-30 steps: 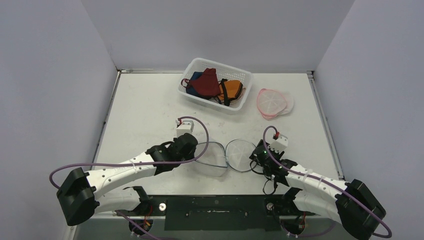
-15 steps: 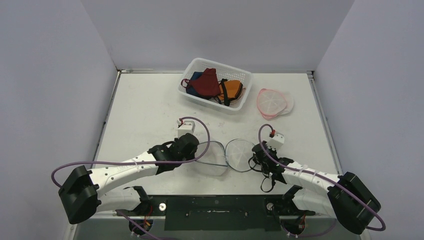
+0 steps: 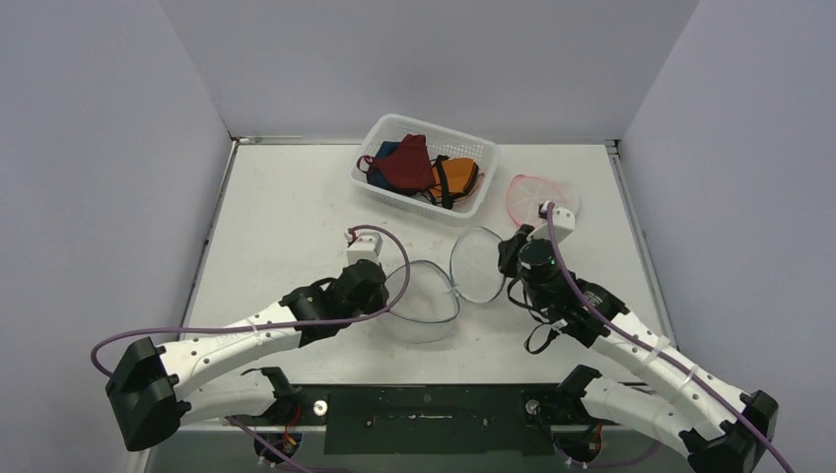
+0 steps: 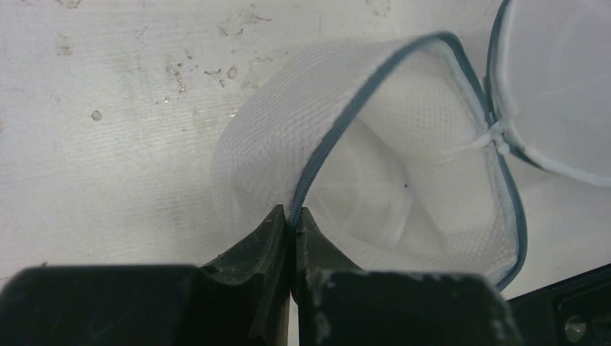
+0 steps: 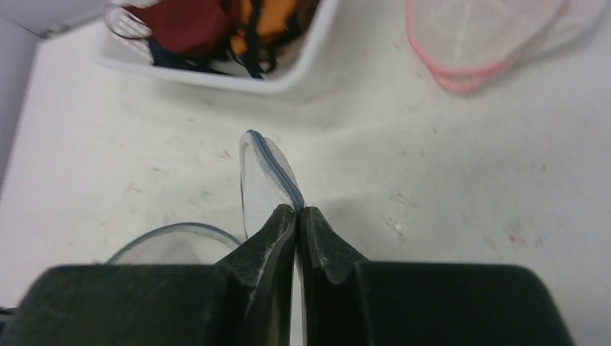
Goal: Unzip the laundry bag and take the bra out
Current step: Close the laundry bag at the center of the board.
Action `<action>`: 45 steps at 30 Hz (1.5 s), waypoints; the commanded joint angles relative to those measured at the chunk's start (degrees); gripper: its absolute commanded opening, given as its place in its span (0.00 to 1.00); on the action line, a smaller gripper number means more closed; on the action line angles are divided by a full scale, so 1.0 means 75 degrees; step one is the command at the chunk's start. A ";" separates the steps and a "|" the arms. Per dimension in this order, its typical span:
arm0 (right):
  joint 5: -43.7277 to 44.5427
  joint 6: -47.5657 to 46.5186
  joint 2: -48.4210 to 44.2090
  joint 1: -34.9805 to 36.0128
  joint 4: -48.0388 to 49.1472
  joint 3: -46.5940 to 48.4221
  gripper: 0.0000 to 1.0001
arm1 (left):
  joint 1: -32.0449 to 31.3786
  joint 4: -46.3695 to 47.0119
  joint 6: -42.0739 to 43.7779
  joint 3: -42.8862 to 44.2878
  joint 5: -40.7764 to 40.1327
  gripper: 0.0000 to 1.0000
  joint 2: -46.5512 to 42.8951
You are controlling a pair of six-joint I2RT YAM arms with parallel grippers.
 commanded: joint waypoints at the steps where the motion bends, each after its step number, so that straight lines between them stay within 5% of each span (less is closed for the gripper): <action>1: 0.0061 -0.1680 0.0046 0.0341 -0.0622 0.1423 0.05 | -0.0019 0.0901 -0.0077 0.0533 0.0323 0.03 -0.0287; 8: -0.0243 -0.2897 0.0375 0.1057 -0.1219 0.3288 0.05 | -0.0022 0.1465 -0.0207 0.1006 0.0251 0.04 -0.0288; 14: -0.1024 -0.3339 -0.0025 0.1197 -0.0896 0.3589 0.05 | 0.0009 0.1834 -0.0266 0.1206 0.0432 0.04 -0.0014; 23: -0.1979 -0.3067 -0.0505 0.1266 -0.0503 0.2102 0.05 | 0.0888 0.1996 -0.0143 0.1095 0.1663 0.06 0.1393; 32: -0.1271 -0.2224 -0.1213 0.1457 -0.0118 0.0717 0.05 | 0.0983 0.2235 0.0305 0.1397 0.1790 0.07 0.1962; 35: -0.0787 -0.2061 -0.1188 0.1523 -0.0167 0.0638 0.05 | 0.0977 0.2061 0.0286 0.1405 0.1851 0.17 0.1820; 41: -0.0476 -0.2092 -0.0924 0.1572 -0.0178 0.0826 0.05 | 0.0971 0.1830 -0.0030 0.1171 0.1959 0.52 0.0945; 45: -0.0504 -0.2289 -0.0722 0.1605 -0.0163 0.0931 0.05 | 0.0953 0.1372 -0.0393 0.1294 0.1954 0.65 0.0241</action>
